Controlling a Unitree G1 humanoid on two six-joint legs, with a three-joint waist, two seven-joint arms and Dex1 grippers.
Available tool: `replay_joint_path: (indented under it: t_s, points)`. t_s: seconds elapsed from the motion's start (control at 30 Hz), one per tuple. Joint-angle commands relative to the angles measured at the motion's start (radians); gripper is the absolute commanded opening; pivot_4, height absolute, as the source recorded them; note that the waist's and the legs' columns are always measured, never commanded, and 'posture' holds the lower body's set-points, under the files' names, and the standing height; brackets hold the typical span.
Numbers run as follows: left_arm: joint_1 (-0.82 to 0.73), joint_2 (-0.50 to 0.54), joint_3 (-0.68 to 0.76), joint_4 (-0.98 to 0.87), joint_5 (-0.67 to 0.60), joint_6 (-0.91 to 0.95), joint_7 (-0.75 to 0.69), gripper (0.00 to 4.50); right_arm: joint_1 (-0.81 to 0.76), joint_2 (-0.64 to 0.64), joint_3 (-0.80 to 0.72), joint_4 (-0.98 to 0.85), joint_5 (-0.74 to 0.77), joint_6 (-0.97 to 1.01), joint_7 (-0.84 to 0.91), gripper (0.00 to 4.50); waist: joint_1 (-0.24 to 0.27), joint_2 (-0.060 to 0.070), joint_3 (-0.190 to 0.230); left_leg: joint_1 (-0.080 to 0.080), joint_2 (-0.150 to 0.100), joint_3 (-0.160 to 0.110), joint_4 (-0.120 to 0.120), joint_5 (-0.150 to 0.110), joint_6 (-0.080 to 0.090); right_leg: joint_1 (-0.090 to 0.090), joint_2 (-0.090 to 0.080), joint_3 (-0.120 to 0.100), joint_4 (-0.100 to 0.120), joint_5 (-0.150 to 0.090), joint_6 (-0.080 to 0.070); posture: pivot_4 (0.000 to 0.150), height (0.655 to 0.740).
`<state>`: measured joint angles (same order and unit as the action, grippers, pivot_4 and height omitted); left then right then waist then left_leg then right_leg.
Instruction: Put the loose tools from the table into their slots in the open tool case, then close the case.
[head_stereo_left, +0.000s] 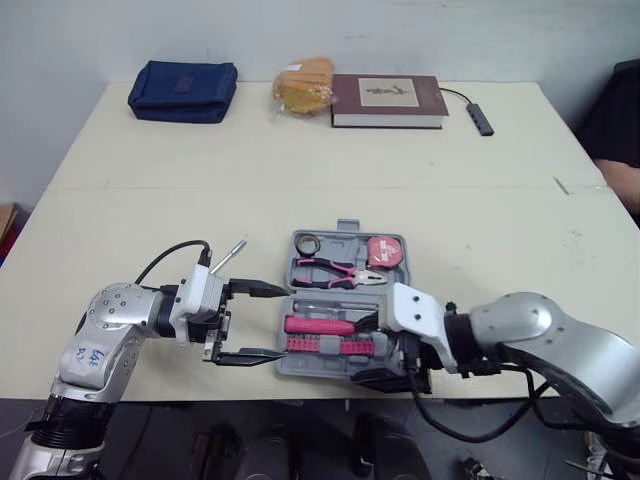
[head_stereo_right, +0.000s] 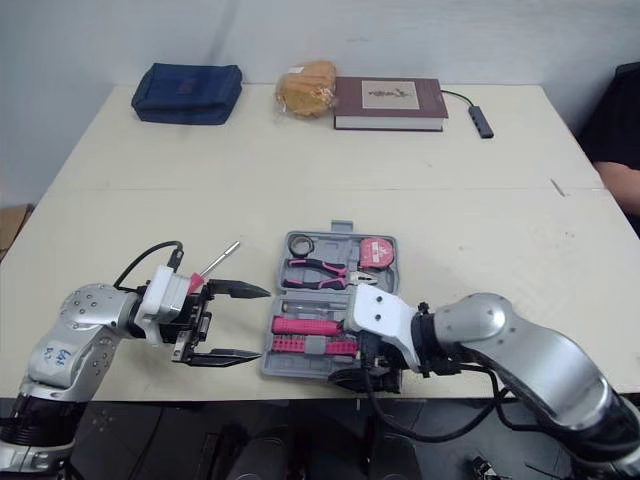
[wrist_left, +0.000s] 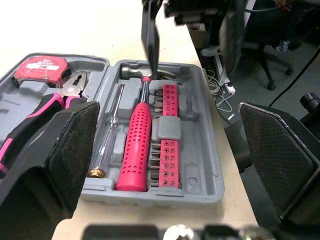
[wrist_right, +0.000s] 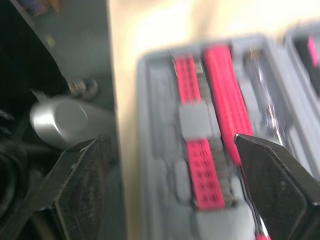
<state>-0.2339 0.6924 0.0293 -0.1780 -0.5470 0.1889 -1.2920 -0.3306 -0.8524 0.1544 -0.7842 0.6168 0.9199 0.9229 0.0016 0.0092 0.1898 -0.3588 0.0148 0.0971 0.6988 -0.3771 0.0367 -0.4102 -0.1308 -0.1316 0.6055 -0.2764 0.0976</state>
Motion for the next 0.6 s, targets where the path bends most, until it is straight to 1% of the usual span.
replay_joint_path:
  t_s: [0.03, 0.1, 0.17, 0.3, 0.33, 0.43, 0.57, 0.6]
  points:
    - [-0.017, -0.01, 0.007, -0.002, -0.001, -0.021, 0.003, 4.5, 0.065, 0.022, -0.072, 0.018, -0.009, -0.189, 0.056, 4.0, 0.0, 0.0, 0.0, 0.0, 0.0, 0.0, 0.0, 0.0, 0.0, 0.0, 0.001, 0.0, 0.0, 0.0, 0.0, 0.15, 0.74]
    - [-0.014, -0.017, 0.002, 0.001, 0.005, -0.029, 0.002, 4.5, 0.12, 0.057, -0.068, 0.09, -0.046, -0.302, 0.075, 3.42, -0.001, -0.001, 0.0, 0.0, 0.0, 0.0, 0.0, 0.0, 0.0, 0.0, 0.001, -0.001, 0.0, 0.0, 0.0, 0.15, 0.74]
    - [-0.014, -0.022, -0.002, 0.002, 0.007, -0.033, 0.001, 4.5, 0.163, 0.073, -0.039, 0.168, -0.112, -0.411, 0.094, 2.46, -0.002, -0.001, 0.0, 0.001, -0.001, 0.001, 0.0, 0.0, 0.0, 0.001, 0.002, -0.001, 0.0, 0.0, 0.0, 0.15, 0.74]
    - [-0.014, -0.019, -0.001, 0.002, 0.005, -0.034, 0.0, 4.5, 0.19, 0.096, -0.015, 0.247, -0.181, -0.52, 0.102, 0.37, -0.003, -0.001, 0.0, 0.001, -0.001, 0.002, 0.0, 0.001, 0.001, 0.0, 0.002, -0.002, 0.001, 0.0, 0.0, 0.15, 0.74]
    - [-0.013, -0.016, 0.0, 0.003, 0.004, -0.034, -0.003, 4.5, 0.193, 0.096, -0.002, 0.261, -0.201, -0.539, 0.106, 0.01, -0.003, -0.001, 0.0, 0.001, -0.001, 0.002, 0.0, 0.001, 0.001, 0.0, 0.002, -0.002, 0.001, 0.0, 0.0, 0.15, 0.74]
    - [-0.011, -0.014, -0.001, -0.005, 0.003, -0.027, 0.0, 4.5, 0.204, 0.088, 0.043, 0.307, -0.267, -0.569, 0.105, 0.01, -0.002, -0.001, 0.0, 0.001, -0.001, 0.002, 0.0, 0.001, 0.001, 0.0, 0.002, -0.002, 0.001, 0.0, 0.0, 0.15, 0.74]
    - [-0.006, -0.009, 0.002, -0.018, -0.005, -0.012, 0.003, 4.5, 0.213, 0.073, 0.074, 0.313, -0.287, -0.51, 0.097, 0.01, 0.0, -0.001, 0.0, 0.001, -0.001, 0.001, 0.0, 0.001, 0.001, 0.001, 0.002, -0.002, 0.001, 0.0, 0.0, 0.15, 0.74]
    - [-0.002, -0.006, 0.007, -0.021, -0.005, -0.012, 0.005, 4.5, 0.21, 0.079, 0.08, 0.309, -0.287, -0.468, 0.076, 0.01, 0.0, -0.001, 0.0, 0.001, -0.001, 0.001, 0.001, 0.001, 0.001, 0.001, 0.002, -0.002, 0.001, 0.0, 0.0, 0.15, 0.74]
